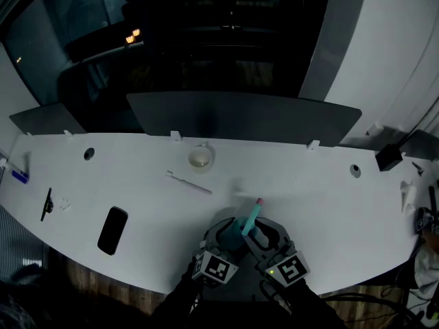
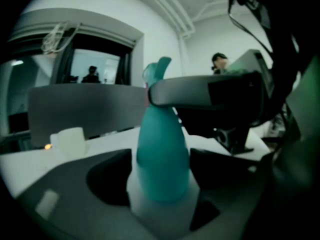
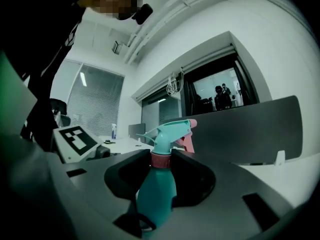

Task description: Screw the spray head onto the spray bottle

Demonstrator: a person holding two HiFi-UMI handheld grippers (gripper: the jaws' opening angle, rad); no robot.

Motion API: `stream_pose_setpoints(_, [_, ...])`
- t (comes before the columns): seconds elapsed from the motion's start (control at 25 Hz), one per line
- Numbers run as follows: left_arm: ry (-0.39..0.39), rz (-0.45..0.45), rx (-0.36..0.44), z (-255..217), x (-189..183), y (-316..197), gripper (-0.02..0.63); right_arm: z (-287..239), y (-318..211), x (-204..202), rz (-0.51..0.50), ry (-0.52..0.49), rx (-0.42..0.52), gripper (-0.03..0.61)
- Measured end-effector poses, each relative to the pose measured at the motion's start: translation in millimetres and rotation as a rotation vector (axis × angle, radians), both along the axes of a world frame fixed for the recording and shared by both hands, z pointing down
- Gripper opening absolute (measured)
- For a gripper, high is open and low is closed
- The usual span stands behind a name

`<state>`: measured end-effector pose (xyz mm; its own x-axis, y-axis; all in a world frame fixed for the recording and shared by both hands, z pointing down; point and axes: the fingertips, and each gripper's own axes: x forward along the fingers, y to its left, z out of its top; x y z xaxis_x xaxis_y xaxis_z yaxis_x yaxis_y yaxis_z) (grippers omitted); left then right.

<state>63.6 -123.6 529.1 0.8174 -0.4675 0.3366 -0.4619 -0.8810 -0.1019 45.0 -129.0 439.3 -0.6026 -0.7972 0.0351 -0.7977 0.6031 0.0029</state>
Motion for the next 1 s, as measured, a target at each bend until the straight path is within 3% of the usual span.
stream_pose_setpoints(0.12, [-0.109,0.264,0.022,2,5,2,0.353,0,0,-1,-0.075,0.018,-0.01,0.135])
stream_pose_setpoints(0.2, [-0.123,0.309,0.01,1,7,1,0.351,0,-2,-1,-0.088,0.028,-0.005,0.135])
stream_pose_setpoints(0.32, [-0.076,0.16,0.013,-2,6,-2,0.344,-1,-2,-1,-0.039,0.046,0.026,0.135])
stream_pose_setpoints(0.48, [-0.037,-0.24,0.022,-8,-3,-7,0.344,-1,-1,-6,0.061,0.06,0.061,0.135])
stream_pose_setpoints(0.56, [-0.01,-0.306,0.017,-7,-6,-5,0.342,0,1,-8,0.054,0.044,0.041,0.135])
stream_pose_setpoints(0.6, [0.005,-0.262,0.027,-6,-7,-3,0.344,1,2,-7,0.038,0.032,0.026,0.135])
stream_pose_setpoints(0.68, [0.018,-0.072,0.06,-7,-8,0,0.347,1,2,-8,-0.021,0.014,-0.001,0.135])
stream_pose_setpoints(0.76, [-0.04,0.142,0.072,-8,-6,2,0.35,0,1,-8,-0.093,0.006,-0.018,0.135])
stream_pose_setpoints(0.84, [-0.103,0.27,0.069,-7,-1,3,0.347,0,-1,-6,-0.141,0.018,-0.024,0.135])
stream_pose_setpoints(0.92, [-0.106,0.264,0.054,-6,0,0,0.337,0,-3,-6,-0.139,0.042,-0.01,0.135])
stream_pose_setpoints(1.0, [-0.081,0.125,0.051,-9,-2,-3,0.331,-1,-3,-7,-0.085,0.051,0.018,0.135])
